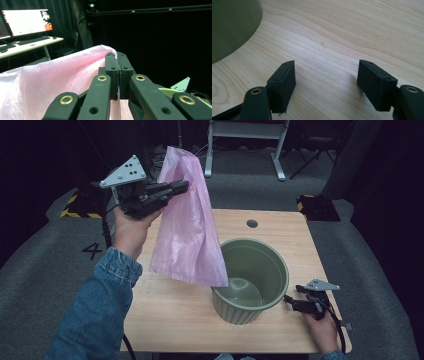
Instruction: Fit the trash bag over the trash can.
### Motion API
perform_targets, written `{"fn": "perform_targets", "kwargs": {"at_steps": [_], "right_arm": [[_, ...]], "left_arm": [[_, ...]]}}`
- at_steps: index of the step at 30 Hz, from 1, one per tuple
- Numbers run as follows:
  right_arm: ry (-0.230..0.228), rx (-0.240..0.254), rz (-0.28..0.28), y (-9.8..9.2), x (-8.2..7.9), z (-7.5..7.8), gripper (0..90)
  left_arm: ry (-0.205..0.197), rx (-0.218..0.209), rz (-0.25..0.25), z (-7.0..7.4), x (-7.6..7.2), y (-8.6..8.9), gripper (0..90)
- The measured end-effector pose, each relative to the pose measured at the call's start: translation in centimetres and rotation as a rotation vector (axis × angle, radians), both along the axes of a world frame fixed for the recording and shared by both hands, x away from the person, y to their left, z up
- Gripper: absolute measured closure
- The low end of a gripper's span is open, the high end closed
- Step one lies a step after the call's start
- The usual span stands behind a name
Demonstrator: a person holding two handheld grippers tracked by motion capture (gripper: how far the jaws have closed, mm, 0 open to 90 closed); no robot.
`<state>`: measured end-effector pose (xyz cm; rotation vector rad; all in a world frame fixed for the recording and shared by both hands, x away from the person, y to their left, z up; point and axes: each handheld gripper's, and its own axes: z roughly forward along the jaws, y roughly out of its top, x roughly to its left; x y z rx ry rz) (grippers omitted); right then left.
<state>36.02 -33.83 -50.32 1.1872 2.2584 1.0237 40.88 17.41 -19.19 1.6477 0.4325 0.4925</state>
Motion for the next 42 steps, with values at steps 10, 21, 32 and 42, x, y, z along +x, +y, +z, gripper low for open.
{"fn": "perform_targets", "kwargs": {"at_steps": [10,21,32,42], "right_arm": [[0.0,-0.001,0.013,0.0,0.0,0.0,31.1],[-0.002,-0.002,0.015,0.0,0.0,0.0,31.1],[-0.001,-0.001,0.02,0.1,0.0,0.0,31.1],[-0.001,-0.001,0.022,0.1,0.0,0.0,31.1]], "left_arm": [[0.004,0.023,-0.031,-0.4,0.9,-3.8,89.1],[0.01,0.049,-0.071,-1.7,1.8,-7.8,89.1],[0.01,0.097,-0.064,-3.5,2.6,-10.9,89.1],[0.012,0.106,-0.092,-4.7,2.5,-13.6,89.0]]}}
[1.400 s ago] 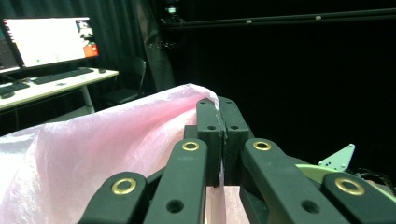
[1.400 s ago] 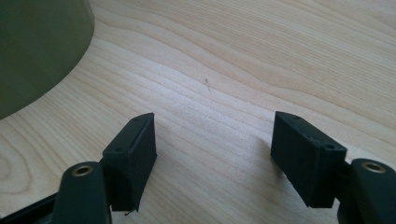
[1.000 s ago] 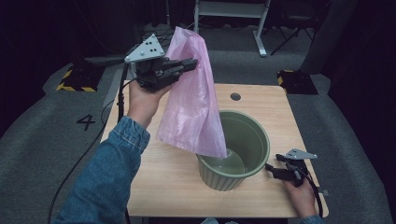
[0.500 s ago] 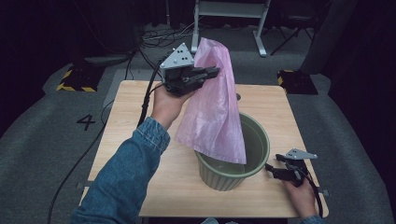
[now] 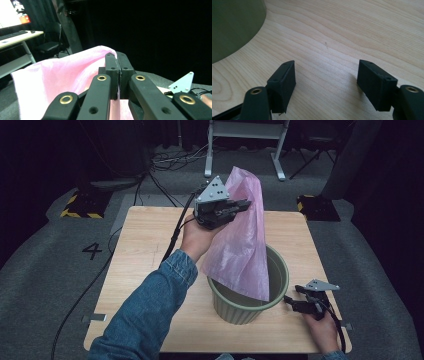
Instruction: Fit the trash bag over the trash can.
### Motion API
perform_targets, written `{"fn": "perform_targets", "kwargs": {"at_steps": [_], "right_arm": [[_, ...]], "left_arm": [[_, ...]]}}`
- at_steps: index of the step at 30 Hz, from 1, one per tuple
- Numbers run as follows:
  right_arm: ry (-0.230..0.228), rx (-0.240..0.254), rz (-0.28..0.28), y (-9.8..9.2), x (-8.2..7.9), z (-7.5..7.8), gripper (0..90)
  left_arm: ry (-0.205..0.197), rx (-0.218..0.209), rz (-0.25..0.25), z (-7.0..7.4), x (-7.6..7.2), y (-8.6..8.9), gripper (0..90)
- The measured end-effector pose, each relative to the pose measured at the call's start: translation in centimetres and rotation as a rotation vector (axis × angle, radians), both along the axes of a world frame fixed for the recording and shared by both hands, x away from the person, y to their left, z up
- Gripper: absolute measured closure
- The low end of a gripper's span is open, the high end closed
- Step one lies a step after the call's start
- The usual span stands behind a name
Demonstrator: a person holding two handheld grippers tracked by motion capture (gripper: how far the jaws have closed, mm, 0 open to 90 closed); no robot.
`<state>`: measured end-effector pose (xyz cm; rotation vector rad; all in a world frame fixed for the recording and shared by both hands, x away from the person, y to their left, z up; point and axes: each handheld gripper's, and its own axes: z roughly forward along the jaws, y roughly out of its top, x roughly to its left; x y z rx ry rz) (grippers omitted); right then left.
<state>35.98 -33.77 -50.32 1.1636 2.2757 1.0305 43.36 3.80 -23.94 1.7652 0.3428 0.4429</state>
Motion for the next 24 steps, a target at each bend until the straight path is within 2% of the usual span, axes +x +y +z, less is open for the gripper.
{"fn": "perform_targets", "kwargs": {"at_steps": [9,15,24], "right_arm": [[0.0,0.0,0.001,0.0,0.0,0.0,31.1],[0.0,0.0,0.001,0.0,0.0,0.0,31.1],[0.0,0.0,0.001,0.0,0.0,0.0,31.1]], "left_arm": [[0.004,0.053,-0.063,-1.4,-1.8,-1.3,88.8],[0.014,0.081,-0.085,-2.1,-3.3,-0.8,88.8],[0.055,0.18,-0.104,-4.2,-5.1,0.1,88.8]]}}
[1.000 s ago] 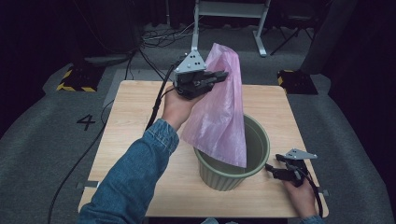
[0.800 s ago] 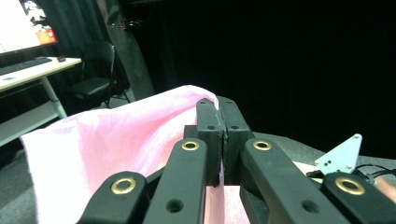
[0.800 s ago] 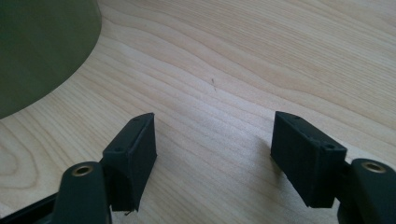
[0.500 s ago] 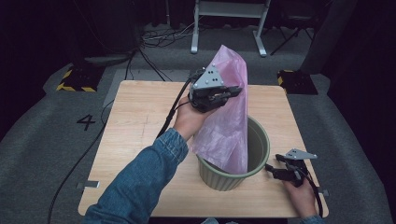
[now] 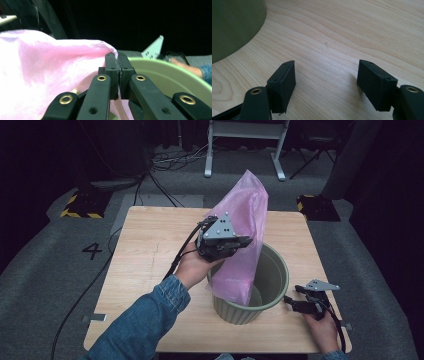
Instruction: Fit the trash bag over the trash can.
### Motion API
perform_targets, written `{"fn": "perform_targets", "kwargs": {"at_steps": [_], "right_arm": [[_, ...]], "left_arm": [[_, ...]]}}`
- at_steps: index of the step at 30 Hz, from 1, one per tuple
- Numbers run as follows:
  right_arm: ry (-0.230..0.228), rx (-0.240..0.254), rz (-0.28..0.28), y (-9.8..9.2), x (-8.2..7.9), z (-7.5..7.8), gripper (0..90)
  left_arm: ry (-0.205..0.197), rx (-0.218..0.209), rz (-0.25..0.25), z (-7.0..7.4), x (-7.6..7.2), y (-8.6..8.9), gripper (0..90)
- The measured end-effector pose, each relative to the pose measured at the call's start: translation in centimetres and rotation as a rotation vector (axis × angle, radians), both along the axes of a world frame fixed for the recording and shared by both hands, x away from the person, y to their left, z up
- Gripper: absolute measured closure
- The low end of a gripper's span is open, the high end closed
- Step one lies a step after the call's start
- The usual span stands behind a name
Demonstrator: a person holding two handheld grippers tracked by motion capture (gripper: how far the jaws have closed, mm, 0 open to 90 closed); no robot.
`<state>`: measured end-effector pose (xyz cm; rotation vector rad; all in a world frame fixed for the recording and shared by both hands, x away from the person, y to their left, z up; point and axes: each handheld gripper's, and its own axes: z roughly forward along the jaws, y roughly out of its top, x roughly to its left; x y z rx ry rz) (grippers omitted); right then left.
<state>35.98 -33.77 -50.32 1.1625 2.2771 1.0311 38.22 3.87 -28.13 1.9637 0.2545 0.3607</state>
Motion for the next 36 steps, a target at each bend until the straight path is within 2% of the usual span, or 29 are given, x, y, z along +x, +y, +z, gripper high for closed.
{"fn": "perform_targets", "kwargs": {"at_steps": [9,17,19,21,25,29,31,36], "right_arm": [[0.0,0.0,0.0,0.0,0.0,0.0,31.1],[-0.002,0.001,-0.011,0.1,-0.1,0.0,31.9],[-0.001,0.003,-0.012,0.1,-0.2,0.0,34.2],[-0.009,0.006,0.001,0.1,-0.4,0.0,43.7],[-0.002,-0.016,0.016,0.3,-0.5,0.4,47.4],[-0.016,0.043,0.033,0.2,-0.8,1.7,48.7],[-0.029,0.073,0.039,-0.1,-0.9,2.8,48.2],[-0.066,0.104,0.046,-0.8,-0.9,6.0,46.5]], "left_arm": [[0.042,0.09,-0.034,-1.9,-1.6,0.3,88.8],[0.105,0.113,-0.027,-3.1,-2.7,1.3,88.6],[0.119,0.123,-0.028,-3.4,-2.9,1.5,88.5],[0.132,0.137,-0.022,-3.8,-3.1,1.6,88.0],[0.165,0.152,-0.012,-4.3,-3.1,2.1,87.5],[0.197,0.159,-0.003,-4.7,-3.1,2.7,87.3],[0.212,0.16,-0.003,-4.8,-3.2,2.9,87.2],[0.253,0.176,-0.019,-5.3,-3.0,3.3,86.4]]}}
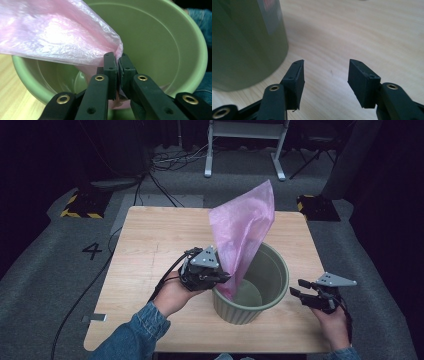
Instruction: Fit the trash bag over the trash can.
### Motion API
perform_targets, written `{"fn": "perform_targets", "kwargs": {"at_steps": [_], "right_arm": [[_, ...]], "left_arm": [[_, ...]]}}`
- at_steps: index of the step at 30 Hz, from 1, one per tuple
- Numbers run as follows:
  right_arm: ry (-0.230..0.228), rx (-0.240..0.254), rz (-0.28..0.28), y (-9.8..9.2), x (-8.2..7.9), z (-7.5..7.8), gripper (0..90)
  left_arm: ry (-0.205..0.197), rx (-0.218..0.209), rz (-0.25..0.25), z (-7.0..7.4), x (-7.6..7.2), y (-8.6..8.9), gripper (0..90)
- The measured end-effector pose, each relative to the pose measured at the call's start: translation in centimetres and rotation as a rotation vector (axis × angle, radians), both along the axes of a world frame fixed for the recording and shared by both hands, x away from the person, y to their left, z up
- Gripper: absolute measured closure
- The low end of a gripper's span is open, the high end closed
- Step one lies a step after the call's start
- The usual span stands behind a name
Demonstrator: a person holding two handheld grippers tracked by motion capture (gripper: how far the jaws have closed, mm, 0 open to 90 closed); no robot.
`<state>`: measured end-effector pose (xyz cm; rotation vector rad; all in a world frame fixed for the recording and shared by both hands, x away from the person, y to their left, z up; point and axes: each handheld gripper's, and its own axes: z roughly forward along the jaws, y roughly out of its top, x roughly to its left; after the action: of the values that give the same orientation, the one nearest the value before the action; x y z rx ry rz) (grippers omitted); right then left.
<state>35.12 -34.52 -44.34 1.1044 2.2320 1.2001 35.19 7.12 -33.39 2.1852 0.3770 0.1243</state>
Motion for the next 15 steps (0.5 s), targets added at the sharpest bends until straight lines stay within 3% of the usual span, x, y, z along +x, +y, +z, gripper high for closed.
{"fn": "perform_targets", "kwargs": {"at_steps": [9,15], "right_arm": [[-0.038,0.054,0.043,-0.2,0.8,4.9,44.5],[-0.05,0.048,0.09,1.0,1.8,7.3,43.6]], "left_arm": [[0.031,-0.016,-0.015,-0.5,-0.1,-0.1,85.5],[0.033,-0.022,-0.013,-0.7,-0.2,-0.4,84.9]]}}
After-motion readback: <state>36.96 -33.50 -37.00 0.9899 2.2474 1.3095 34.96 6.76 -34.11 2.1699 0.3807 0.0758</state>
